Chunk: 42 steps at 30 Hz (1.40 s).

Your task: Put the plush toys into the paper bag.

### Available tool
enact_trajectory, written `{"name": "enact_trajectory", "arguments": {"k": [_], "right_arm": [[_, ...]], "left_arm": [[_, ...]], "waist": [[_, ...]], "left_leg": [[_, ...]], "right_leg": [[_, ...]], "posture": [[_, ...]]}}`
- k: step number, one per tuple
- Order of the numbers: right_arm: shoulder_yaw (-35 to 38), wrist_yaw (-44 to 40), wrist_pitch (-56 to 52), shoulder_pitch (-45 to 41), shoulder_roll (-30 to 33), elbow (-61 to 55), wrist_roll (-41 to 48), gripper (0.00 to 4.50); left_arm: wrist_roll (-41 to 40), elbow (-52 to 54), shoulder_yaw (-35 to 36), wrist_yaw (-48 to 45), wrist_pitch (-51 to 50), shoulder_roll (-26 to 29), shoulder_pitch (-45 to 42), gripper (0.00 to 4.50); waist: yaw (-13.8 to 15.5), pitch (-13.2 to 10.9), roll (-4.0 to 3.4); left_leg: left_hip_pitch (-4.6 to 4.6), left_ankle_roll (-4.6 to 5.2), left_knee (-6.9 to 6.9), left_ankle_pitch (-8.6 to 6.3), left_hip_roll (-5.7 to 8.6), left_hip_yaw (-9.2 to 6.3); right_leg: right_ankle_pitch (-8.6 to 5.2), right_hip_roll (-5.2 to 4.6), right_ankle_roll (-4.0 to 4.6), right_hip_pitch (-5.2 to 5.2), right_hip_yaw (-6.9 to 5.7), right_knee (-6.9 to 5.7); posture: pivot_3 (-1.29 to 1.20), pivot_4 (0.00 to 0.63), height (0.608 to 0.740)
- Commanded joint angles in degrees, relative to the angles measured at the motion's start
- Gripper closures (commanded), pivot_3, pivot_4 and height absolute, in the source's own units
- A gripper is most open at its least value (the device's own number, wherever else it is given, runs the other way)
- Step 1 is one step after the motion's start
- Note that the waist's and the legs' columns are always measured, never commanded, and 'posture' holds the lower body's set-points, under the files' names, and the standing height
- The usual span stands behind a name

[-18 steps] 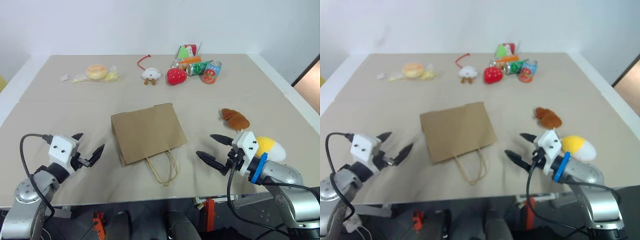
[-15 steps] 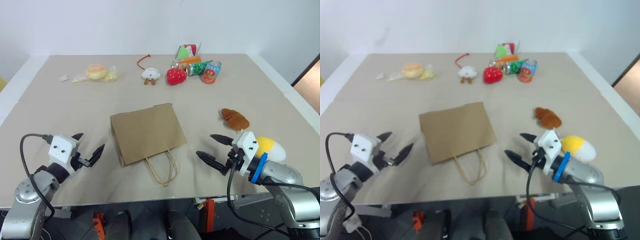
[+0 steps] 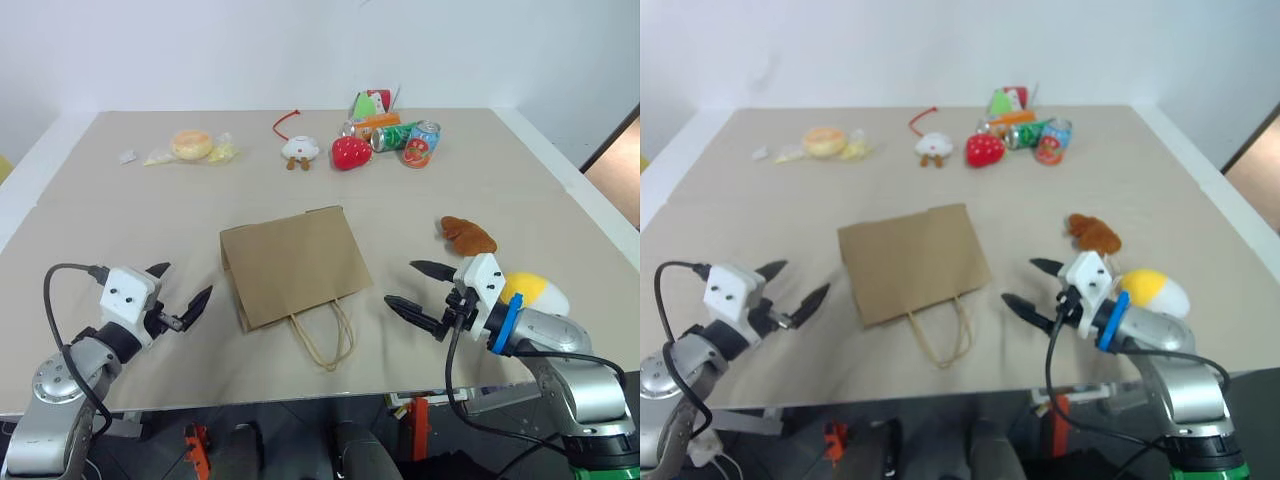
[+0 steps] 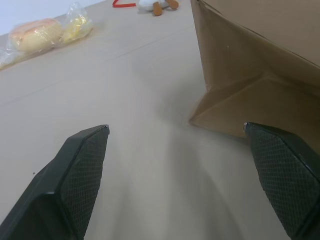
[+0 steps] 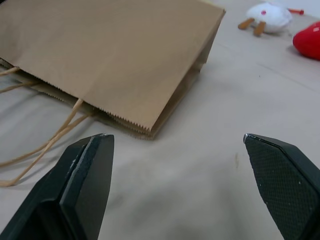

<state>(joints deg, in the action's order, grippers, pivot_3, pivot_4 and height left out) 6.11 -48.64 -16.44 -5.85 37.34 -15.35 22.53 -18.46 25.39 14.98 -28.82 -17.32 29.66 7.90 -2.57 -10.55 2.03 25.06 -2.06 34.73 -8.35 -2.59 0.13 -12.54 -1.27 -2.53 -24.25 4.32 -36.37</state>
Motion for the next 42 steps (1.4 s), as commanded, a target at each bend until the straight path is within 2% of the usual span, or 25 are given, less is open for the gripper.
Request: {"name": "enact_trajectory", "arguments": {"k": [1, 6, 10, 14, 19, 25, 29, 33, 42], "right_arm": [[-1.19, -3.92, 0.81, -4.72, 0.81, 1.08, 1.48, 0.0], [-5.28, -13.37, -1.07, -14.76, 0.86, 4.92, 5.01, 0.0], [-9.73, -23.99, 0.07, -19.8, 2.07, 7.89, 5.58, 0.0], [-11.29, -29.88, 0.61, -23.32, 1.88, 11.0, 5.92, 0.0], [-11.52, -32.43, -2.38, -25.76, 1.62, 12.92, 7.15, 0.0], [-11.71, -32.29, -0.39, -25.45, 0.97, 13.54, 5.37, 0.0], [-11.45, -31.29, 0.53, -24.91, 0.71, 13.7, 4.69, 0.0], [-11.07, -30.35, 1.68, -24.02, 1.04, 13.65, 3.81, 0.0], [-8.94, -25.93, 1.0, -20.63, 1.67, 10.2, 3.62, 0.0]], "left_arm": [[0.28, 0.51, 0.61, 0.04, 1.43, 0.23, -0.91, 0.06], [0.7, 0.61, -0.01, -0.28, 1.52, 0.31, -1.51, 0.06], [1.85, 1.7, -1.32, -0.59, 1.91, 0.85, -1.81, 0.06], [2.62, 6.19, -1.2, -1.43, 1.99, 3.39, -4.19, 0.06], [2.51, 8.97, -3.24, -7.87, 3.45, 10.31, -9.73, 0.06], [4.78, 8.36, -15.47, -20.61, 8.15, 16.72, -13.47, 0.06], [6.03, 5.74, -20.11, -26.85, 11.89, 18.73, -15.43, 0.06], [8.89, 0.87, -24.58, -30.71, 16.83, 18.01, -19.22, 0.06], [13.54, -10.54, -32.33, -30.49, 22.32, 8.33, -30.02, 0.06]], "waist": [[-0.11, -0.01, -0.01], [-0.15, 0.0, -0.01], [0.02, 0.0, 0.01], [0.03, -0.01, 0.02], [0.01, 0.0, 0.02], [0.01, -0.01, 0.01], [-0.03, -0.01, 0.0], [0.0, -0.01, 0.0], [0.13, 0.0, -0.02]], "left_leg": [[-0.01, 0.0, 0.01, 0.0, 0.0, 0.0], [-0.04, 0.03, 0.08, 0.03, -0.06, 0.03], [-0.03, 0.05, 0.08, 0.04, -0.06, -0.03], [0.03, 0.04, 0.08, 0.03, -0.03, -0.04], [-0.02, 0.03, 0.08, 0.03, -0.04, -0.07], [-0.04, 0.03, 0.09, 0.04, -0.03, -0.03], [-0.04, 0.03, 0.08, 0.04, -0.05, -0.02], [-0.09, 0.04, 0.11, 0.04, -0.07, -0.03], [-0.02, 0.04, 0.35, 0.05, -0.02, -0.04]], "right_leg": [[0.0, 0.0, 0.0, 0.0, 0.0, -0.02], [0.06, 0.07, 0.01, -0.01, 0.0, -0.07], [0.1, 0.11, 0.05, 0.02, -0.01, -0.14], [0.12, 0.09, 0.08, 0.01, 0.0, -0.16], [0.13, 0.11, 0.07, -0.01, -0.02, -0.26], [0.12, 0.11, 0.09, -0.05, -0.01, -0.38], [0.1, 0.11, 0.12, -0.12, -0.01, -0.46], [0.07, 0.13, 0.16, -0.13, -0.01, -0.6], [0.08, 0.14, 0.13, -0.07, 0.0, -0.67]], "posture": [[0.0, 0.15, 0.74], [0.0, 0.15, 0.74], [0.0, 0.15, 0.74], [0.0, 0.15, 0.74], [0.0, 0.15, 0.74], [0.0, 0.15, 0.74], [0.0, 0.15, 0.74], [0.0, 0.15, 0.74], [0.0, 0.15, 0.74]]}}
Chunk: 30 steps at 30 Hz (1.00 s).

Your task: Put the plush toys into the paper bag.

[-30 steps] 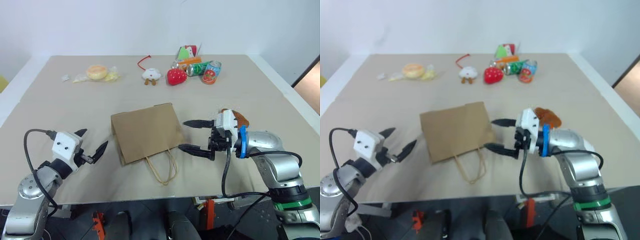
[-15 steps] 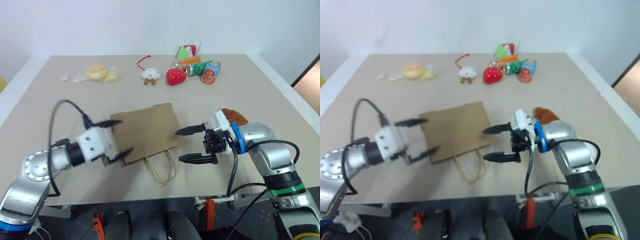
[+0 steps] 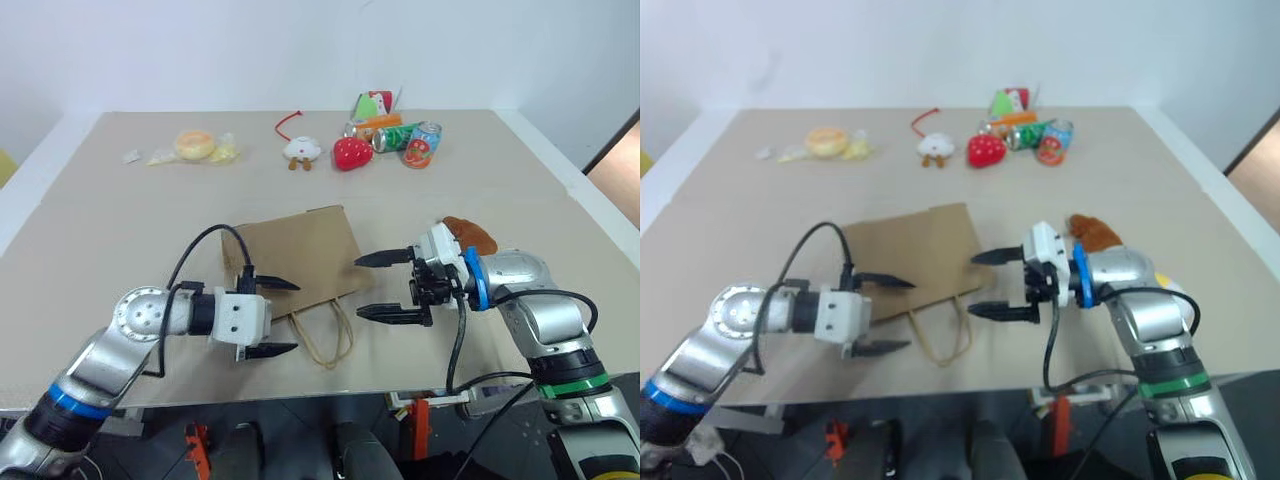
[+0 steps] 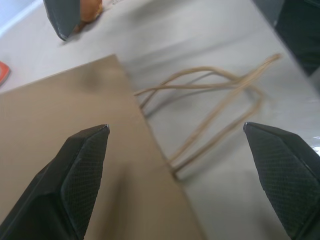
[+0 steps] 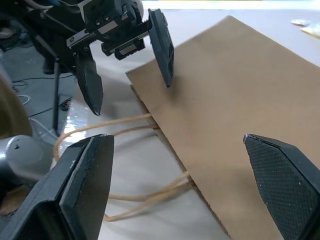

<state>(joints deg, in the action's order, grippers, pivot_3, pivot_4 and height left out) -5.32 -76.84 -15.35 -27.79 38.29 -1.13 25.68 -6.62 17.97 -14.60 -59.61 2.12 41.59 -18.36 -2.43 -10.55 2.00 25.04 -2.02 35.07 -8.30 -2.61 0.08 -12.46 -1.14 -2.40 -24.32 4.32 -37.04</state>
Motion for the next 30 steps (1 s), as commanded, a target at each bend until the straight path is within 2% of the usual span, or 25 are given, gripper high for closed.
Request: {"name": "enact_trajectory", "arguments": {"k": [1, 7, 8, 10, 12, 13, 17, 23, 30], "right_arm": [[2.68, 2.67, -0.18, 1.61, 0.79, -4.36, 0.51, 0.0], [3.28, 4.73, -0.4, 2.94, 1.16, -5.83, 0.5, 0.0], [3.33, 4.94, -0.39, 3.1, 1.23, -5.98, 0.53, 0.0], [3.35, 5.21, -0.39, 3.32, 1.36, -6.21, 0.61, 0.0], [3.35, 5.47, -0.38, 3.51, 1.43, -6.45, 0.58, 0.0], [3.34, 5.6, -0.4, 3.54, 1.47, -6.5, 0.54, 0.0], [3.32, 6.35, -0.32, 3.64, 1.6, -6.48, 0.26, 0.0], [3.04, 6.71, -0.42, 3.57, 1.81, -5.66, -0.11, 0.0], [2.06, 7.98, -0.04, 1.68, -0.22, -3.57, -0.34, 0.0]], "left_arm": [[1.83, -3.83, -3.2, 0.26, 3.18, -4.38, -4.33, 0.06], [3.79, -9.21, -5.46, -1.38, 8.62, -6.91, -7.32, 0.06], [3.61, -9.98, -5.38, -1.5, 8.91, -7.36, -7.9, 0.56], [3.34, -11.09, -5.08, -1.69, 9.51, -7.95, -8.71, 1.07], [3.02, -11.85, -4.54, -1.72, 10.22, -8.34, -9.37, 2.13], [2.2, -11.84, -3.93, -1.57, 9.64, -8.7, -9.81, 2.38], [-3.17, -9.6, -0.52, -2.27, 5.45, -8.58, -10.46, 4.37], [-14.46, -3.49, 6.42, 1.09, -7.79, -9.45, -10.55, 4.45], [-22.17, -1.1, 10.87, 7.56, -18.48, -13.17, -11.14, 4.45]], "waist": [[-0.01, 0.0, 0.0], [-0.16, 0.0, -0.01], [-0.14, 0.0, 0.0], [-0.13, 0.0, 0.0], [-0.14, 0.0, 0.0], [-0.13, 0.0, 0.0], [-0.16, 0.0, 0.0], [-0.16, 0.0, -0.01], [-0.17, 0.0, 0.0]], "left_leg": [[0.04, 0.0, 0.07, 0.0, -0.02, -0.02], [0.01, 0.0, 0.2, 0.0, -0.06, -0.04], [0.02, 0.0, 0.23, 0.0, -0.06, -0.05], [0.03, 0.0, 0.3, 0.0, -0.06, -0.06], [0.04, 0.0, 0.36, 0.0, -0.05, -0.04], [0.04, 0.0, 0.36, 0.0, -0.05, -0.04], [0.04, 0.0, 0.37, 0.0, -0.05, -0.04], [0.05, 0.0, 0.35, 0.0, -0.07, -0.07], [0.03, 0.01, 0.38, 0.0, -0.06, -0.08]], "right_leg": [[0.01, 0.04, -0.03, -0.01, 0.01, -0.03], [0.04, 0.11, -0.08, 0.0, 0.04, -0.13], [0.04, 0.12, -0.08, 0.01, 0.03, -0.15], [0.04, 0.12, -0.08, 0.03, 0.04, -0.15], [0.05, 0.11, -0.09, 0.05, 0.07, -0.14], [0.05, 0.11, -0.1, 0.06, 0.08, -0.14], [0.07, 0.11, -0.12, 0.06, 0.09, -0.15], [0.07, 0.16, -0.12, 0.05, 0.09, -0.17], [0.09, 0.17, -0.17, 0.07, 0.09, -0.17]], "posture": [[0.0, 0.15, 0.74], [0.0, 0.15, 0.74], [0.0, 0.15, 0.74], [0.0, 0.15, 0.74], [0.0, 0.15, 0.74], [0.0, 0.15, 0.74], [0.0, 0.15, 0.74], [0.0, 0.15, 0.74], [0.0, 0.15, 0.74]]}}
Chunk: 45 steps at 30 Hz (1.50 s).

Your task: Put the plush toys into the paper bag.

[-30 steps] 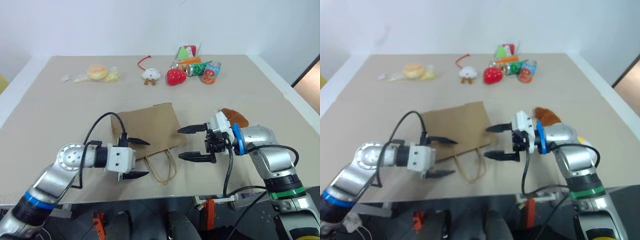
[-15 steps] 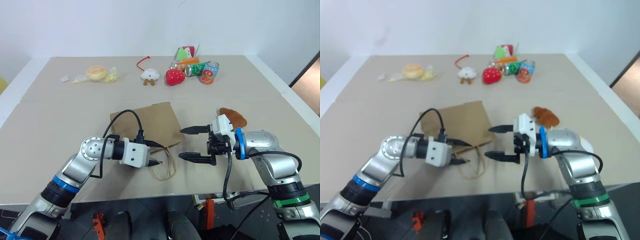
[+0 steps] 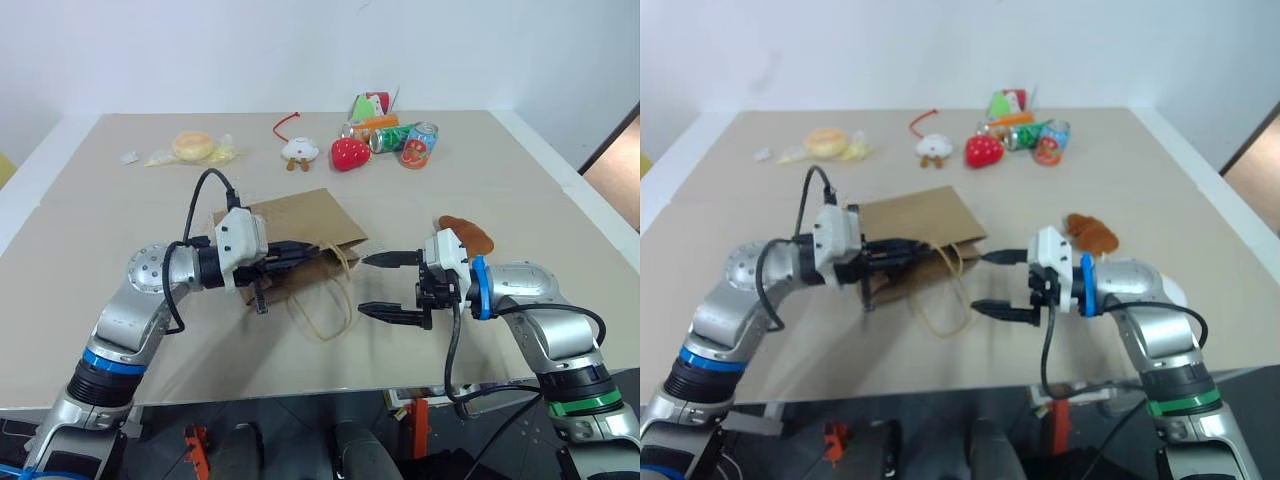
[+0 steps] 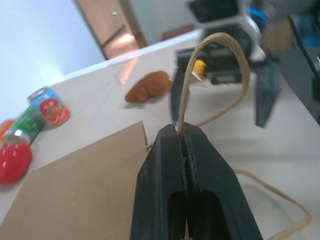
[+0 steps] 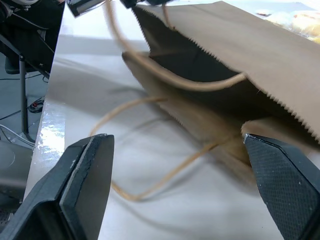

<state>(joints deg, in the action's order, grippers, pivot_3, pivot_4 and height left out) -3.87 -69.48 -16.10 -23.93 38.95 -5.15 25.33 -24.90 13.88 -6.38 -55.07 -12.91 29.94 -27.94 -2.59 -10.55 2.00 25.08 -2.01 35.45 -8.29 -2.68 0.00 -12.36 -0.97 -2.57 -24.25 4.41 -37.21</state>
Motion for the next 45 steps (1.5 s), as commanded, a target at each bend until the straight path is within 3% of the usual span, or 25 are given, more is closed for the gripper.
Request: {"name": "enact_trajectory", "arguments": {"k": [1, 2, 6, 7, 12, 13, 15, 27, 37, 45], "right_arm": [[-0.19, 0.98, 1.6, -3.16, -1.9, 1.18, -0.8, 0.0], [-0.85, 1.59, 1.97, -4.1, -3.06, 1.76, -1.35, 0.0], [-2.57, 4.34, 2.42, -6.64, -6.79, 3.2, -3.4, 0.84], [-2.98, 5.13, 2.25, -7.18, -7.86, 3.46, -3.74, 1.52], [-4.86, 9.74, 3.51, -10.17, -12.68, 6.38, -7.47, 3.48], [-5.33, 10.77, 3.58, -11.06, -13.5, 7.31, -8.4, 4.05], [-5.94, 12.38, 3.43, -12.5, -15.09, 8.62, -9.4, 4.41], [-12.89, 19.14, 5.92, -9.83, -18.82, 15.6, -19.88, 4.41], [-13.45, 23.12, 7.26, -7.74, -21.24, 17.45, -23.15, 4.41], [-12.23, 24.32, 6.99, -8.67, -22.0, 18.19, -22.99, 4.41]], "left_arm": [[-4.76, 3.44, 3.13, 4.41, -4.63, -2.43, -1.76, 4.45], [-5.62, 3.79, 3.67, 6.03, -5.76, -3.42, -1.95, 4.45], [-6.35, 4.96, 4.56, 9.89, -7.8, -5.66, -2.1, 4.5], [-6.19, 5.39, 4.48, 10.73, -7.96, -6.06, -1.85, 4.5], [-4.71, 6.63, 3.86, 14.2, -7.82, -7.79, -0.48, 4.5], [-4.45, 6.73, 3.6, 14.54, -7.7, -8.01, -0.29, 4.5], [-4.02, 7.2, 3.16, 15.06, -7.55, -8.29, 0.33, 4.5], [-0.44, 7.31, 3.46, 20.36, -5.54, -10.96, 0.12, 4.5], [2.05, 6.92, 5.85, 24.21, -2.79, -11.8, -4.4, 4.5], [2.96, 9.42, 3.48, 21.98, -2.06, -10.97, -9.25, 4.5]], "waist": [[-0.03, 0.0, 0.0], [-0.05, 0.0, 0.0], [-0.12, 0.0, 0.0], [-0.11, 0.0, 0.0], [-0.06, 0.0, 0.0], [-0.06, 0.0, 0.0], [-0.07, 0.0, 0.0], [-0.09, 0.0, 0.0], [-0.11, 0.0, 0.0], [-0.1, 0.0, 0.0]], "left_leg": [[0.0, 0.0, 0.01, 0.0, 0.0, 0.0], [0.0, 0.0, 0.02, 0.0, 0.0, 0.0], [-0.01, 0.01, 0.04, 0.01, -0.02, -0.02], [0.0, 0.01, 0.04, 0.02, -0.02, -0.07], [0.04, 0.0, 0.03, 0.01, -0.01, -0.08], [0.05, 0.0, 0.02, 0.01, 0.01, -0.07], [0.03, 0.0, 0.03, 0.01, 0.0, -0.07], [0.05, -0.01, 0.01, 0.02, 0.0, -0.07], [0.02, -0.02, 0.01, 0.03, -0.01, -0.08], [0.06, -0.03, 0.0, 0.03, 0.0, -0.08]], "right_leg": [[0.0, 0.0, -0.01, 0.0, 0.0, 0.0], [0.02, 0.0, -0.04, 0.0, 0.0, 0.0], [0.07, 0.04, -0.11, 0.0, 0.0, 0.0], [0.08, 0.08, -0.12, 0.01, 0.0, 0.0], [0.08, 0.09, -0.11, 0.02, 0.05, 0.0], [0.08, 0.09, -0.12, 0.01, 0.06, 0.0], [0.08, 0.1, -0.12, 0.01, 0.06, 0.0], [0.11, 0.12, -0.08, 0.0, 0.09, 0.01], [0.12, 0.15, -0.1, 0.0, 0.1, 0.01], [0.12, 0.15, -0.1, 0.0, 0.11, 0.03]], "posture": [[0.0, 0.15, 0.74], [0.0, 0.15, 0.74], [0.0, 0.15, 0.74], [0.0, 0.15, 0.74], [0.0, 0.15, 0.74], [0.0, 0.15, 0.74], [0.0, 0.15, 0.74], [0.0, 0.15, 0.74], [0.0, 0.15, 0.74], [0.0, 0.15, 0.74]]}}
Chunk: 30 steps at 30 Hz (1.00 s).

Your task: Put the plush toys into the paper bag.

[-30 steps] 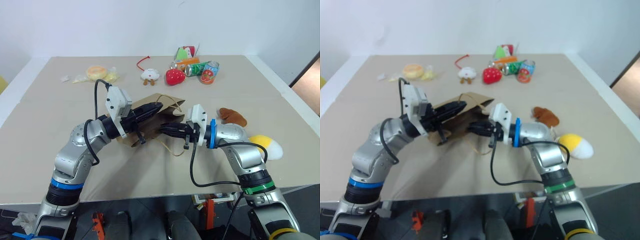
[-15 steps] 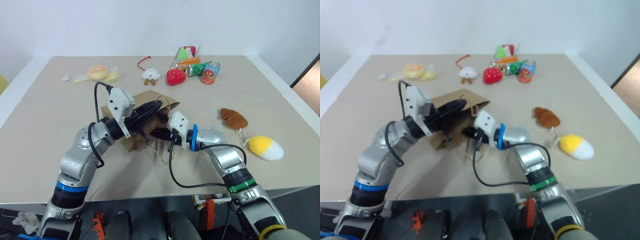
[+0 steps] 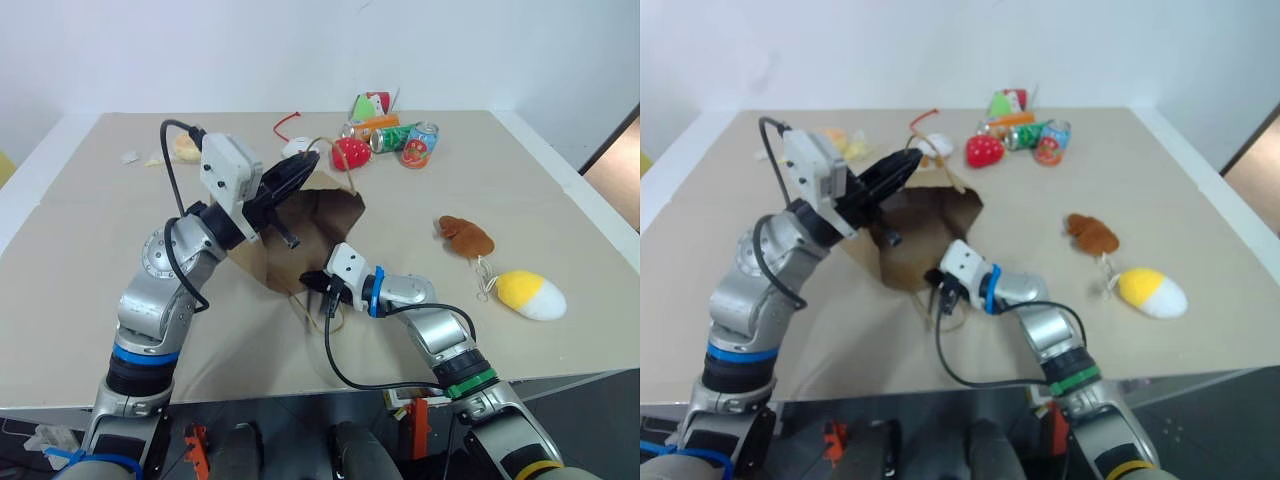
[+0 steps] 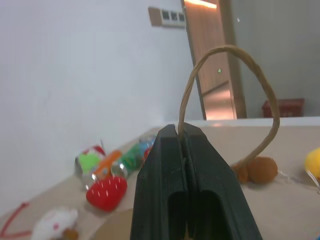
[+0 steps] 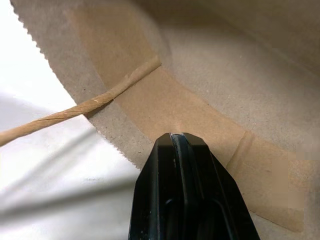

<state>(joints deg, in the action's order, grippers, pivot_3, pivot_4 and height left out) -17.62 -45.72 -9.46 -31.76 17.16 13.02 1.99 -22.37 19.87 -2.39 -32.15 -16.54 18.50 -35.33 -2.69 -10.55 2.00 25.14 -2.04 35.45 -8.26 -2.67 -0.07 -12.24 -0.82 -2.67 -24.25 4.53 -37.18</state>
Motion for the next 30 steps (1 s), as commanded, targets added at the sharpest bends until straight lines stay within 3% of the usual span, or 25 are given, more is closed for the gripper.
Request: {"name": "enact_trajectory", "arguments": {"k": [1, 18, 30], "right_arm": [[1.63, 0.56, 0.4, -1.06, -0.19, 0.26, 0.34, 4.41], [1.72, 0.17, 1.08, -2.2, -0.45, 1.73, 0.33, 4.41], [2.96, -2.21, 3.36, -3.44, 0.98, 1.25, 1.64, 4.41]], "left_arm": [[0.54, 3.8, -0.85, -1.31, 1.75, 0.59, -2.21, 4.5], [3.59, 7.56, -2.21, -3.3, 2.85, 2.05, -7.3, 4.5], [4.35, -0.56, 2.86, 6.14, -0.18, -1.05, -0.22, 4.5]], "waist": [[0.0, 0.0, 0.0], [-0.01, 0.0, 0.0], [-0.02, 0.0, 0.0]], "left_leg": [[0.0, 0.0, -0.01, 0.0, 0.0, 0.0], [-0.02, 0.0, -0.01, 0.0, -0.01, 0.0], [-0.02, 0.0, -0.02, 0.0, -0.01, -0.01]], "right_leg": [[0.0, 0.0, 0.0, 0.0, 0.0, 0.0], [0.0, 0.03, 0.0, 0.0, 0.02, 0.0], [0.0, 0.04, -0.01, 0.0, 0.03, 0.0]], "posture": [[0.0, 0.15, 0.74], [0.0, 0.15, 0.74], [0.0, 0.15, 0.74]]}}
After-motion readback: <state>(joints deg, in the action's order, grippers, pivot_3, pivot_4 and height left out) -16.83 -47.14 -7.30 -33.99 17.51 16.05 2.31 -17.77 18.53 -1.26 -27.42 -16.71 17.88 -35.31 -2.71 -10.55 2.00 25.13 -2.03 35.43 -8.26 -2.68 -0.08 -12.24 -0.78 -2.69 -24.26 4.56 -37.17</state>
